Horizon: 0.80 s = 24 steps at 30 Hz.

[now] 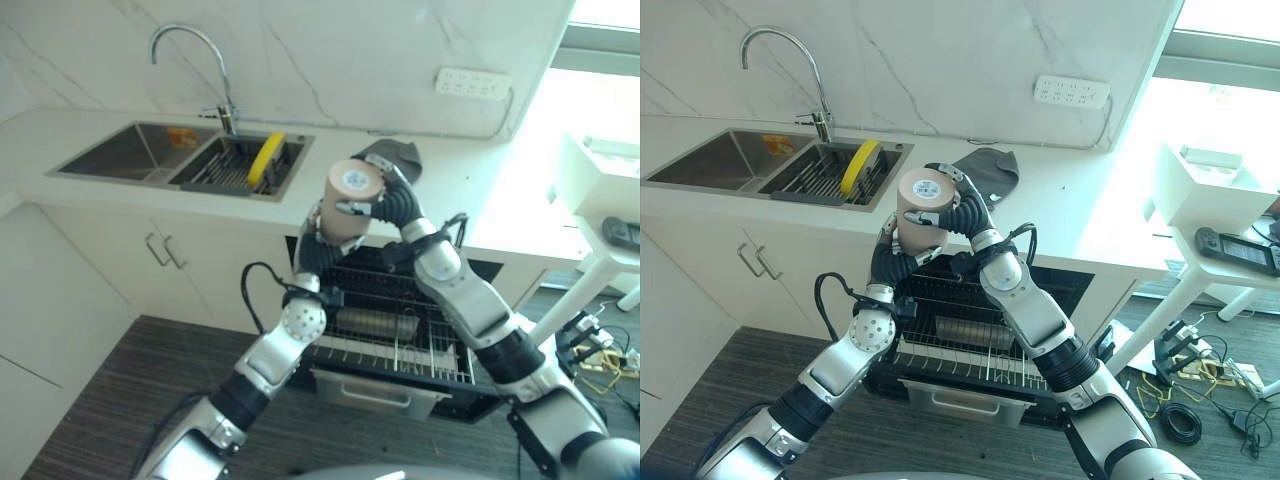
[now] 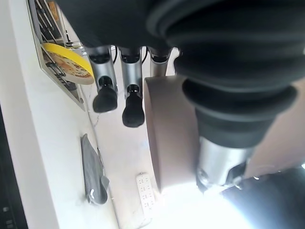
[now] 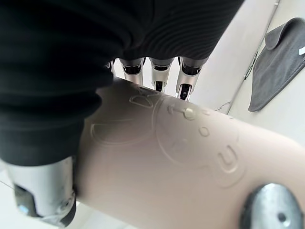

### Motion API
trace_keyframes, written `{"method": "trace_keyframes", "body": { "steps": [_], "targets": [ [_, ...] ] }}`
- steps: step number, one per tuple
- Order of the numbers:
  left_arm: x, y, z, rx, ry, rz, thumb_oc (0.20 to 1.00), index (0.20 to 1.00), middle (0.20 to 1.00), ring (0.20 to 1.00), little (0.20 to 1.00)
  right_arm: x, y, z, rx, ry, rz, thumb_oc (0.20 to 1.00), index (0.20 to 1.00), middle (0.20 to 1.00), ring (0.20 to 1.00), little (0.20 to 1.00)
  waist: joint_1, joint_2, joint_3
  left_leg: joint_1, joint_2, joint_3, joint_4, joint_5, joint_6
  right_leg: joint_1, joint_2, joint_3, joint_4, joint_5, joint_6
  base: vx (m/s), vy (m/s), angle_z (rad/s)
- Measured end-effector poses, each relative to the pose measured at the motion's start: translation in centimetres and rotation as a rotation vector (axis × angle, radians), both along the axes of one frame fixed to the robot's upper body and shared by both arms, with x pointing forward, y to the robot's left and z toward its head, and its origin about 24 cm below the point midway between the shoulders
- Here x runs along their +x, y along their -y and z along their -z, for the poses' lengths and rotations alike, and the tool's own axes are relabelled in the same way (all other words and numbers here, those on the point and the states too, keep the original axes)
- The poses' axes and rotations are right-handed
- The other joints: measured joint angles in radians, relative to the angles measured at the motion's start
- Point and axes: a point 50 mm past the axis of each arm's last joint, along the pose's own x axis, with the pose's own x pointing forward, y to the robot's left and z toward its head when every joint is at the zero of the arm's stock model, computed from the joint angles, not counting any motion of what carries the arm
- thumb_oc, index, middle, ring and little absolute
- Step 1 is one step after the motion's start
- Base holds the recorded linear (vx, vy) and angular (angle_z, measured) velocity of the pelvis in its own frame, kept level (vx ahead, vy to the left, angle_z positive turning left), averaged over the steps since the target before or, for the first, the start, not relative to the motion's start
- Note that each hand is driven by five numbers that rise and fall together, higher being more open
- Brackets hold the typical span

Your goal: Place the dishes in the dishwasher.

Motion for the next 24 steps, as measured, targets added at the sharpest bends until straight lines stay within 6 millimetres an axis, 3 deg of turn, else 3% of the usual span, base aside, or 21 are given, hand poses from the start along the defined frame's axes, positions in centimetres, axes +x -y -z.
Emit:
{"method": "trace_keyframes", "body": {
  "steps": [1, 2, 3, 14, 24],
  "targets": [
    [0.0, 0.0, 0.0, 0.000, 0.000, 0.000, 0.341, 0.341, 0.341, 0.341, 0.341, 0.0, 0.0, 0.0, -0.008, 0.005, 0.001, 0.200, 0.200, 0.200, 0.200, 0.200, 0.000, 0.000, 0.000, 0.000, 0.000, 0.000, 0.000, 0.000, 0.000, 0.000, 0.000, 0.000, 0.000, 0.000, 0.000, 0.00, 0.000, 0.00],
    [0.0, 0.0, 0.0, -0.001, 0.000, 0.002, 0.925, 0.925, 0.925, 0.925, 0.925, 0.0, 0.1, 0.0, -0.014, 0.010, 0.004, 0.200, 0.200, 0.200, 0.200, 0.200, 0.000, -0.001, 0.000, 0.000, 0.000, 0.000, 0.000, 0.000, 0.000, 0.000, 0.000, 0.000, 0.000, 0.000, 0.000, 0.00, 0.000, 0.00],
    [0.0, 0.0, 0.0, -0.002, -0.001, 0.002, 1.000, 1.000, 1.000, 1.000, 1.000, 0.0, 0.1, 0.0, -0.017, 0.013, 0.003, 0.200, 0.200, 0.200, 0.200, 0.200, 0.000, -0.001, 0.000, 0.000, 0.000, 0.000, 0.000, 0.000, 0.000, 0.000, 0.000, 0.000, 0.000, 0.000, 0.000, 0.00, 0.000, 0.00],
    [0.0, 0.1, 0.1, -0.004, -0.012, 0.020, 1.000, 1.000, 1.000, 1.000, 1.000, -0.2, -0.2, 0.1, -0.048, 0.032, -0.012, 0.200, 0.200, 0.200, 0.200, 0.200, 0.000, -0.004, 0.001, -0.001, 0.000, 0.001, 0.000, 0.000, 0.000, -0.002, 0.000, 0.001, 0.000, 0.000, 0.000, 0.00, 0.000, 0.00],
    [-0.1, 0.1, 0.2, -0.037, -0.021, 0.029, 1.000, 1.000, 1.000, 1.000, 1.000, 0.0, 0.8, 0.1, -0.090, 0.054, 0.018, 0.200, 0.200, 0.200, 0.200, 0.200, -0.003, -0.007, 0.002, -0.001, 0.001, 0.002, 0.000, -0.001, 0.001, -0.002, 0.000, 0.002, 0.000, 0.000, 0.000, 0.00, 0.000, 0.00]
  ]
}}
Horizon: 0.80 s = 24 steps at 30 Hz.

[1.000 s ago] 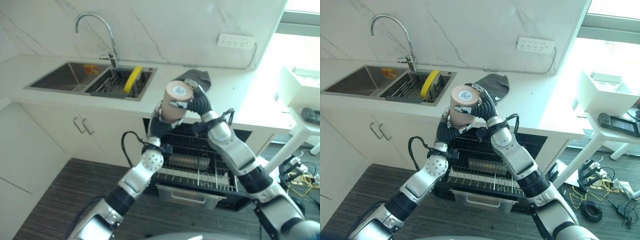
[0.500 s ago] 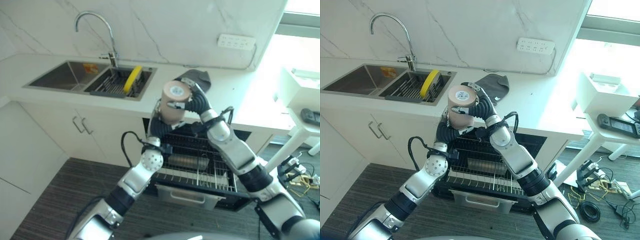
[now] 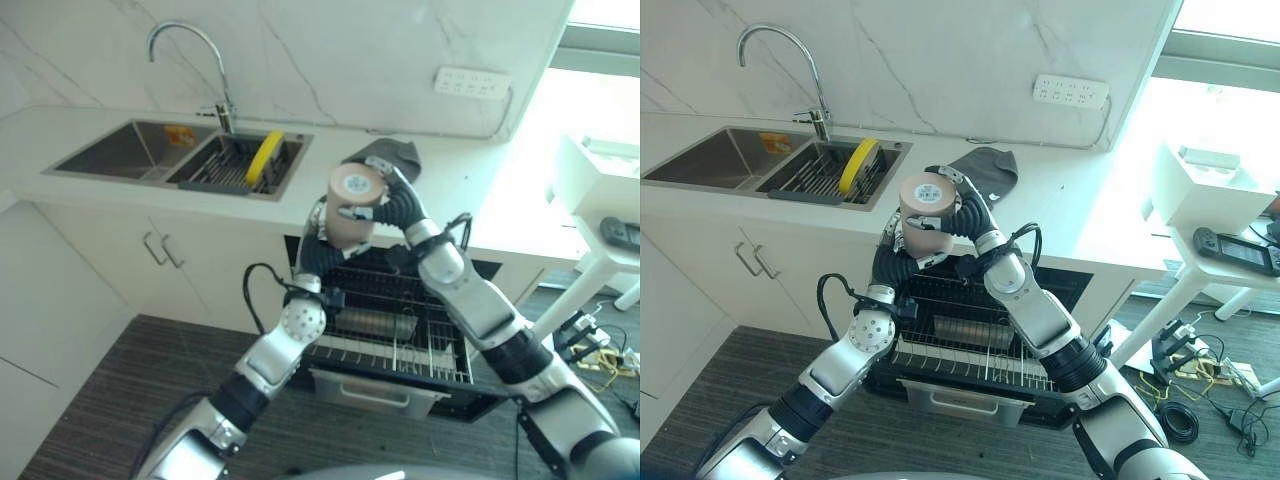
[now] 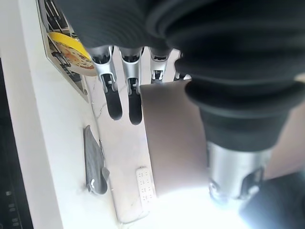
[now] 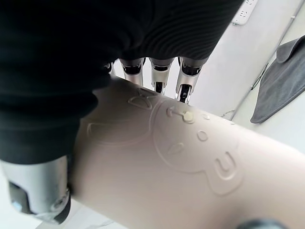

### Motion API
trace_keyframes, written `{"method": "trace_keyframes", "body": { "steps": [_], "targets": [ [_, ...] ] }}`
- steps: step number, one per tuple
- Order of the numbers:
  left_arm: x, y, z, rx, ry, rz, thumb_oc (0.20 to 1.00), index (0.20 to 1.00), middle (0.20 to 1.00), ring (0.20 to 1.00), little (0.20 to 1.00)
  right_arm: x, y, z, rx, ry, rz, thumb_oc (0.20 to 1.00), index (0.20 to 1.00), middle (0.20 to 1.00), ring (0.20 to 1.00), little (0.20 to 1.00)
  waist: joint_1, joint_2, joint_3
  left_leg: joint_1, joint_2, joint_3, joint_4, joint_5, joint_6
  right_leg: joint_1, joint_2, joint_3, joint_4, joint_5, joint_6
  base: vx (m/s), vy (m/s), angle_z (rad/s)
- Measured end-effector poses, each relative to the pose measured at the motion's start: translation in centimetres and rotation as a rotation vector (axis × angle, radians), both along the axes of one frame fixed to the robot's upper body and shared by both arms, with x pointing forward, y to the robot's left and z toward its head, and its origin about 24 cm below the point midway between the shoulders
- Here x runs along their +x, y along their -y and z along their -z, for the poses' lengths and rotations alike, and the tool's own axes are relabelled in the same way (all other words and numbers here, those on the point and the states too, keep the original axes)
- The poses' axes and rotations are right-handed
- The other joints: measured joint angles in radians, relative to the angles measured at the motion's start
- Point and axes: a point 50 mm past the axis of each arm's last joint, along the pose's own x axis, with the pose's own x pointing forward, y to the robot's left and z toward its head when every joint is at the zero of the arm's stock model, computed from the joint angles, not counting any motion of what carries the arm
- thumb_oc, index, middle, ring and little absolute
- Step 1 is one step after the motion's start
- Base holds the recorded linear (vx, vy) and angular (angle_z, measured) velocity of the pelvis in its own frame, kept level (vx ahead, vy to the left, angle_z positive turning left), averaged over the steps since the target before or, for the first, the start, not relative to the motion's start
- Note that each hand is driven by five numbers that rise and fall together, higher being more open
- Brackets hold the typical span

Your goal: Place the dishes in the dishwasher.

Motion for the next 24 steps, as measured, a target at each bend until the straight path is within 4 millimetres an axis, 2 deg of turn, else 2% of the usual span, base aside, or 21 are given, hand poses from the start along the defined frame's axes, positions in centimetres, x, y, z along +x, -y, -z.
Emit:
{"method": "trace_keyframes", "body": {
  "steps": [4, 9, 13, 24],
  "targets": [
    [-0.1, -0.1, 0.2, -0.005, -0.001, -0.001, 1.000, 1.000, 1.000, 1.000, 1.000, 0.1, 0.8, 0.0, -0.007, 0.007, 0.033, 0.200, 0.200, 0.200, 0.200, 0.200, 0.000, -0.004, 0.002, 0.000, 0.000, 0.000, 0.000, -0.001, 0.001, 0.000, 0.000, 0.000, 0.000, -0.001, 0.000, 0.00, 0.000, 0.00],
    [-0.4, -1.9, 0.9, 0.001, -0.029, -0.043, 1.000, 1.000, 1.000, 1.000, 1.000, 0.2, 4.7, 1.4, 0.016, -0.024, 0.173, 0.200, 0.200, 0.200, 0.200, 0.200, 0.000, -0.010, 0.008, -0.001, 0.000, 0.001, 0.000, -0.001, 0.001, -0.001, -0.001, 0.000, 0.000, -0.001, 0.001, 0.00, 0.000, 0.00],
    [-0.7, -3.0, 1.7, 0.012, -0.060, -0.062, 1.000, 1.000, 1.000, 1.000, 1.000, -0.1, 6.8, 2.3, 0.014, -0.047, 0.246, 0.200, 0.200, 0.200, 0.200, 0.200, 0.000, -0.008, 0.015, -0.001, 0.001, 0.001, 0.000, -0.001, 0.001, -0.001, -0.001, 0.000, 0.000, -0.002, 0.001, 0.00, 0.000, 0.00],
    [-2.0, -5.8, 2.4, 0.046, -0.100, -0.061, 1.000, 1.000, 1.000, 1.000, 1.000, -1.2, 9.5, 3.7, 0.037, -0.072, 0.317, 0.200, 0.200, 0.200, 0.200, 0.200, 0.000, -0.002, 0.037, -0.004, -0.001, 0.001, -0.005, -0.005, 0.003, -0.004, -0.001, 0.000, 0.000, -0.006, 0.004, 0.04, -0.016, 0.00]
  ]
}}
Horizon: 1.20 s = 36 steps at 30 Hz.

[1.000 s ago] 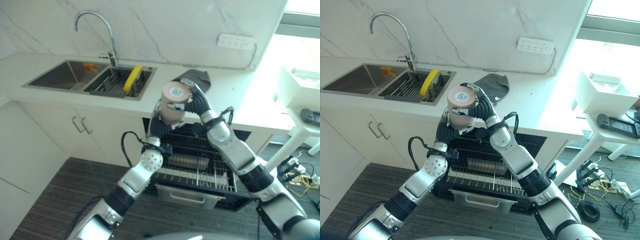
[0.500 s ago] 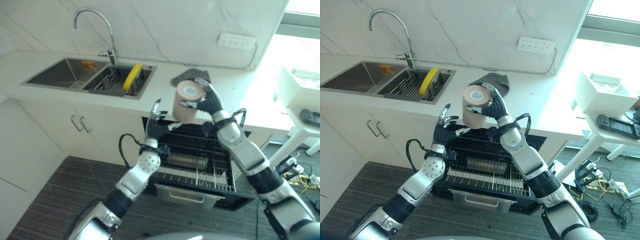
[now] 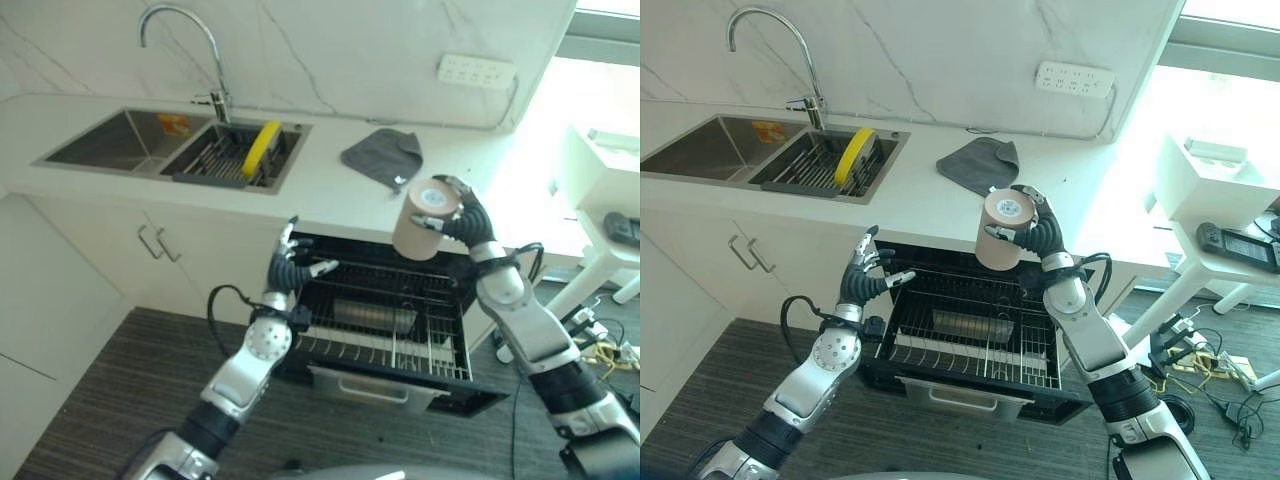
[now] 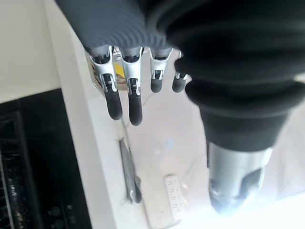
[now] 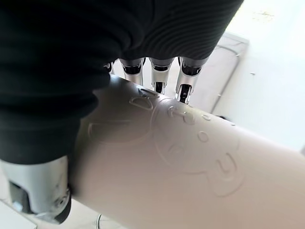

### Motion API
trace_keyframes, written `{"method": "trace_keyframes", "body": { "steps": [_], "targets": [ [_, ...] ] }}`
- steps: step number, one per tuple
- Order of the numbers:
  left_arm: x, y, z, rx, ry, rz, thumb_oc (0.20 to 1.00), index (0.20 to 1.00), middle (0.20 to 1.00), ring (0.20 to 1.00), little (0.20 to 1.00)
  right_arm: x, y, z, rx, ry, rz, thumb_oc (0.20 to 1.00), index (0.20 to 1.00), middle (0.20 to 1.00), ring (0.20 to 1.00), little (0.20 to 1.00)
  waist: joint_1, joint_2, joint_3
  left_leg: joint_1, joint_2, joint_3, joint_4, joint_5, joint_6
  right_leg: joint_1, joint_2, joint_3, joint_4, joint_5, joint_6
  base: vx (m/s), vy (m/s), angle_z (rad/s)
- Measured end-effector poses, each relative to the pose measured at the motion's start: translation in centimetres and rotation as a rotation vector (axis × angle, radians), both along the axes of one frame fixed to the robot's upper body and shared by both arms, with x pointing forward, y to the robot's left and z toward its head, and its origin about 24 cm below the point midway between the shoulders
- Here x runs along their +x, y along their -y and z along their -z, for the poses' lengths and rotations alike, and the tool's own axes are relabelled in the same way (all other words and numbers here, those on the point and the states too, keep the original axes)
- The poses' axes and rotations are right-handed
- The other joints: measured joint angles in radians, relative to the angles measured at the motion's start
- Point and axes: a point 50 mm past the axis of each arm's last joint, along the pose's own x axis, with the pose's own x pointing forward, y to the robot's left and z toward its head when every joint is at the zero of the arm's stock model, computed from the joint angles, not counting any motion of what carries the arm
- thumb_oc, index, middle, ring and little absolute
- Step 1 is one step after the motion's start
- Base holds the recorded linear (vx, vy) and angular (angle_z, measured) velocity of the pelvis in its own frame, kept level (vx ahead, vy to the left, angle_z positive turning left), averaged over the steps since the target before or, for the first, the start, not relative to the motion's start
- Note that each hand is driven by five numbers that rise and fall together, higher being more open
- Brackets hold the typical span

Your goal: Place the dishes in the dishwasher.

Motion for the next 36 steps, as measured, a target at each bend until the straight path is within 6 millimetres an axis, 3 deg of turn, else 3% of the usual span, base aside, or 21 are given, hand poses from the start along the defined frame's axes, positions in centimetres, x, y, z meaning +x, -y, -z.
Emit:
{"method": "trace_keyframes", "body": {
  "steps": [6, 9, 11, 13, 15, 16, 20, 23, 27, 31, 34, 36],
  "targets": [
    [-1.2, -3.0, 0.3, -0.039, -0.008, -0.046, 1.000, 1.000, 1.000, 1.000, 1.000, -1.8, 2.2, 0.8, 0.025, -0.016, 0.053, 0.200, 0.200, 0.200, 0.200, 0.200, 0.001, 0.006, 0.026, 0.007, -0.004, -0.002, -0.001, -0.005, 0.001, 0.010, 0.000, -0.002, 0.000, -0.006, 0.005, 0.09, -0.044, 0.01],
    [-2.0, -4.6, -1.4, -0.048, 0.084, -0.054, 1.000, 1.000, 1.000, 1.000, 1.000, -2.8, 2.9, 0.6, 0.018, 0.015, 0.056, 0.200, 0.200, 0.200, 0.200, 0.200, 0.003, 0.013, 0.056, -0.020, -0.004, -0.005, 0.025, -0.006, 0.001, -0.033, -0.001, 0.002, 0.036, -0.033, 0.016, -0.23, -0.087, 0.03],
    [-0.1, -4.3, -5.7, -0.035, 0.292, 0.014, 1.000, 1.000, 1.000, 1.000, 1.000, -1.5, 3.2, -2.1, -0.006, 0.127, 0.057, 0.200, 0.200, 0.200, 0.200, 0.200, 0.005, 0.008, 0.160, -0.237, 0.004, -0.030, 0.238, -0.026, 0.004, -0.236, -0.023, 0.007, 0.233, -0.083, -0.012, -0.40, -0.001, 0.12],
    [1.4, -3.3, -9.3, -0.001, 0.430, 0.089, 1.000, 1.000, 1.000, 1.000, 1.000, 0.0, 2.7, -6.5, -0.033, 0.267, 0.032, 0.200, 0.200, 0.200, 0.200, 0.200, 0.004, 0.048, 0.261, -0.335, 0.025, -0.027, 0.302, -0.053, 0.000, -0.363, -0.019, 0.021, 0.364, -0.104, -0.030, -0.32, 0.072, -0.13],
    [2.3, -2.6, -12.1, 0.022, 0.535, 0.127, 1.000, 1.000, 1.000, 1.000, 1.000, 0.4, 1.4, -10.4, -0.029, 0.406, -0.010, 0.200, 0.200, 0.200, 0.200, 0.200, 0.004, 0.047, 0.349, -0.387, 0.013, -0.003, 0.343, -0.050, 0.004, -0.473, -0.039, 0.065, 0.484, -0.126, -0.036, -0.21, 0.071, -0.32],
    [2.4, -2.5, -12.7, 0.032, 0.554, 0.135, 1.000, 1.000, 1.000, 1.000, 1.000, 0.2, 1.2, -11.1, -0.038, 0.438, -0.020, 0.200, 0.200, 0.200, 0.200, 0.200, -0.004, 0.044, 0.373, -0.412, 0.001, 0.001, 0.363, -0.055, 0.009, -0.516, -0.055, 0.083, 0.532, -0.147, -0.036, -0.15, 0.078, -0.17],
    [2.3, -2.9, -12.2, 0.123, 0.529, 0.132, 1.000, 1.000, 1.000, 1.000, 1.000, -0.2, 1.3, -11.3, -0.068, 0.450, -0.019, 0.200, 0.200, 0.200, 0.200, 0.200, -0.022, 0.045, 0.407, -0.474, 0.002, 0.004, 0.446, -0.092, 0.022, -0.583, -0.070, 0.110, 0.615, -0.175, -0.038, -0.03, 0.062, -0.04],
    [2.1, -3.3, -11.4, 0.187, 0.487, 0.136, 1.000, 1.000, 1.000, 1.000, 1.000, -0.3, 1.6, -11.3, -0.087, 0.446, -0.013, 0.200, 0.200, 0.200, 0.200, 0.200, -0.025, 0.045, 0.407, -0.468, 0.004, 0.013, 0.449, -0.098, 0.021, -0.580, -0.070, 0.115, 0.613, -0.181, -0.046, -0.01, 0.067, -0.07],
    [2.4, -4.0, -11.4, 0.374, 0.428, 0.167, 1.000, 1.000, 1.000, 1.000, 1.000, -0.3, 1.6, -11.6, -0.097, 0.454, -0.014, 0.200, 0.200, 0.200, 0.200, 0.200, -0.028, 0.045, 0.407, -0.463, 0.003, 0.033, 0.450, -0.101, 0.019, -0.586, -0.069, 0.136, 0.608, -0.172, -0.032, -0.03, 0.087, -0.12],
    [3.0, -5.7, -11.1, 0.768, 0.216, 0.256, 1.000, 1.000, 1.000, 1.000, 1.000, -0.4, 2.0, -13.1, -0.208, 0.477, -0.023, 0.200, 0.200, 0.200, 0.200, 0.200, -0.045, 0.049, 0.407, -0.463, 0.002, 0.053, 0.447, -0.105, 0.024, -0.591, -0.070, 0.150, 0.594, -0.163, -0.026, -0.02, 0.096, -0.10],
    [3.7, -6.5, -10.9, 0.856, 0.065, 0.272, 1.000, 1.000, 1.000, 1.000, 1.000, -0.5, 2.3, -13.7, -0.234, 0.489, -0.018, 0.200, 0.200, 0.200, 0.200, 0.200, -0.052, 0.069, 0.406, -0.455, -0.001, 0.063, 0.447, -0.110, 0.031, -0.586, -0.072, 0.163, 0.586, -0.158, -0.019, 0.02, 0.080, -0.08],
    [4.2, -6.7, -9.4, 0.873, -0.090, 0.308, 1.000, 1.000, 1.000, 1.000, 1.000, -0.4, 2.1, -13.7, -0.222, 0.478, -0.038, 0.200, 0.200, 0.200, 0.200, 0.200, -0.057, 0.084, 0.405, -0.444, -0.001, 0.072, 0.445, -0.112, 0.033, -0.579, -0.072, 0.167, 0.583, -0.157, -0.018, 0.00, 0.049, -0.09]
  ]
}}
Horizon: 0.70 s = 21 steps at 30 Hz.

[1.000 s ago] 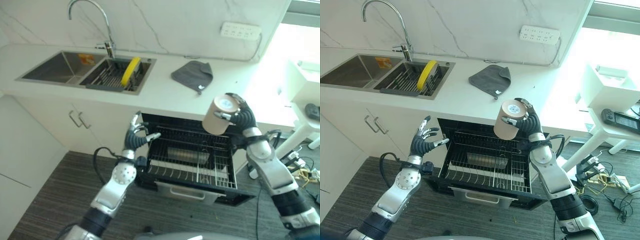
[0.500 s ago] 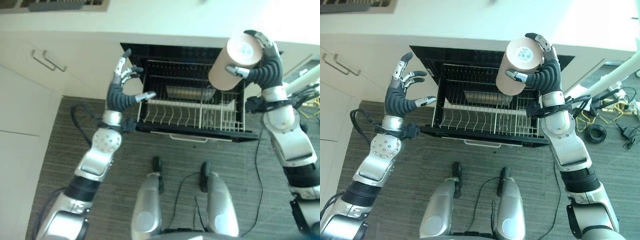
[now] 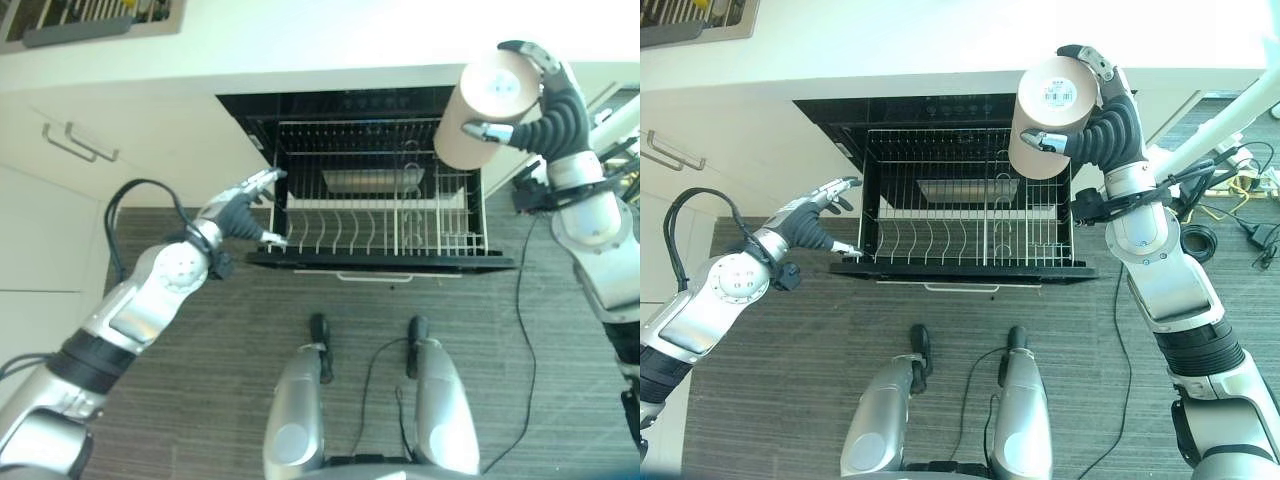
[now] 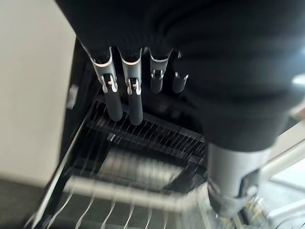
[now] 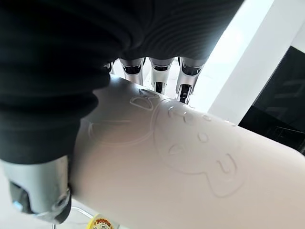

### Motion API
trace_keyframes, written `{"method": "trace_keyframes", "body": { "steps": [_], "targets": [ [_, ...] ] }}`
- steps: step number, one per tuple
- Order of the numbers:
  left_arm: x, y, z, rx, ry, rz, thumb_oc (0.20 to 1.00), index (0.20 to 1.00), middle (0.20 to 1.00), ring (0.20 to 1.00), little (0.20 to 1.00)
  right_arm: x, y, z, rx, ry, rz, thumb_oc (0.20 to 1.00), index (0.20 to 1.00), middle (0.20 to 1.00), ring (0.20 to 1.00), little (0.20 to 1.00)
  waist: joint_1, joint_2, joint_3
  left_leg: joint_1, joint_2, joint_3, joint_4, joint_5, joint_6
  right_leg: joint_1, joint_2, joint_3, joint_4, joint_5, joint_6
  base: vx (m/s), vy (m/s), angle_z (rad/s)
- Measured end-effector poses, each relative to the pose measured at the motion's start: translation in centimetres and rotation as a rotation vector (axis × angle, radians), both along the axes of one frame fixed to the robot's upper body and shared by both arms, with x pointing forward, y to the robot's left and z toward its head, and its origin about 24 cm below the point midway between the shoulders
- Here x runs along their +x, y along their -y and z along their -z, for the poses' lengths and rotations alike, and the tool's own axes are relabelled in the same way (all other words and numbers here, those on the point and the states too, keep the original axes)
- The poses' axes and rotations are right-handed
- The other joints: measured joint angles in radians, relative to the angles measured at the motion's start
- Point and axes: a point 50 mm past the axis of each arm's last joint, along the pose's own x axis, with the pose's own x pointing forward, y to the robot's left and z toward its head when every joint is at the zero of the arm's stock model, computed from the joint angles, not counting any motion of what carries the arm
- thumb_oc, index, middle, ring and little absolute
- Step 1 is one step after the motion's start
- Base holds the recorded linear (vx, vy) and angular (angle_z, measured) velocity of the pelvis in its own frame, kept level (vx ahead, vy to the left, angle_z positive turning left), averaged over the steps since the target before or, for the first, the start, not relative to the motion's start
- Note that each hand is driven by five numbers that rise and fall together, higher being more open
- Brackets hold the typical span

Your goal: Place the dishes in the dishwasher.

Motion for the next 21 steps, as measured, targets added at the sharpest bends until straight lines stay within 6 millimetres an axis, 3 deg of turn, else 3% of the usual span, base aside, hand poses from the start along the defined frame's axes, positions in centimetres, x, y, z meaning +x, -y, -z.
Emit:
{"method": "trace_keyframes", "body": {
  "steps": [2, 5, 7, 14, 21],
  "targets": [
    [0.3, -0.5, 1.7, 0.023, -0.130, -0.039, 1.000, 1.000, 1.000, 1.000, 1.000, 0.1, -0.5, -0.1, -0.010, -0.006, -0.024, 0.200, 0.200, 0.200, 0.200, 0.200, -0.016, 0.003, 0.000, 0.003, 0.001, 0.003, -0.001, 0.000, 0.000, 0.000, 0.001, 0.002, 0.001, 0.000, 0.000, 0.00, 0.035, -0.05],
    [0.7, -0.8, 6.1, 0.082, -0.404, -0.107, 1.000, 1.000, 1.000, 1.000, 1.000, 0.2, -1.1, -0.9, -0.018, 0.003, -0.059, 0.200, 0.200, 0.200, 0.200, 0.200, -0.040, 0.004, 0.000, 0.013, 0.003, 0.014, -0.002, 0.000, 0.000, 0.003, 0.003, 0.006, 0.002, 0.001, -0.001, 0.02, 0.039, -0.08],
    [0.8, -1.2, 7.3, 0.106, -0.474, -0.142, 1.000, 1.000, 1.000, 1.000, 1.000, 0.2, -1.4, -1.3, -0.024, 0.012, -0.075, 0.200, 0.200, 0.200, 0.200, 0.200, -0.053, 0.004, 0.000, 0.015, 0.004, 0.015, -0.002, 0.000, 0.000, 0.003, 0.004, 0.008, 0.002, 0.002, -0.002, 0.01, 0.031, -0.06],
    [2.4, -0.6, 8.4, 0.180, -0.632, -0.195, 1.000, 1.000, 1.000, 1.000, 1.000, 0.3, -2.2, -1.1, -0.054, -0.017, -0.124, 0.200, 0.200, 0.200, 0.200, 0.200, -0.063, 0.005, -0.001, 0.043, 0.011, 0.025, -0.008, -0.001, -0.001, 0.023, 0.017, 0.021, -0.004, 0.005, -0.006, -0.02, 0.014, -0.07],
    [1.9, -0.4, 9.1, 0.349, -0.873, -0.196, 1.000, 1.000, 1.000, 1.000, 1.000, 0.8, -2.5, -1.9, -0.078, -0.019, -0.143, 0.200, 0.200, 0.200, 0.200, 0.200, -0.106, 0.011, -0.010, 0.050, 0.016, 0.041, -0.016, -0.001, -0.002, 0.016, 0.021, 0.031, -0.006, 0.009, -0.009, -0.02, 0.030, -0.06]
  ]
}}
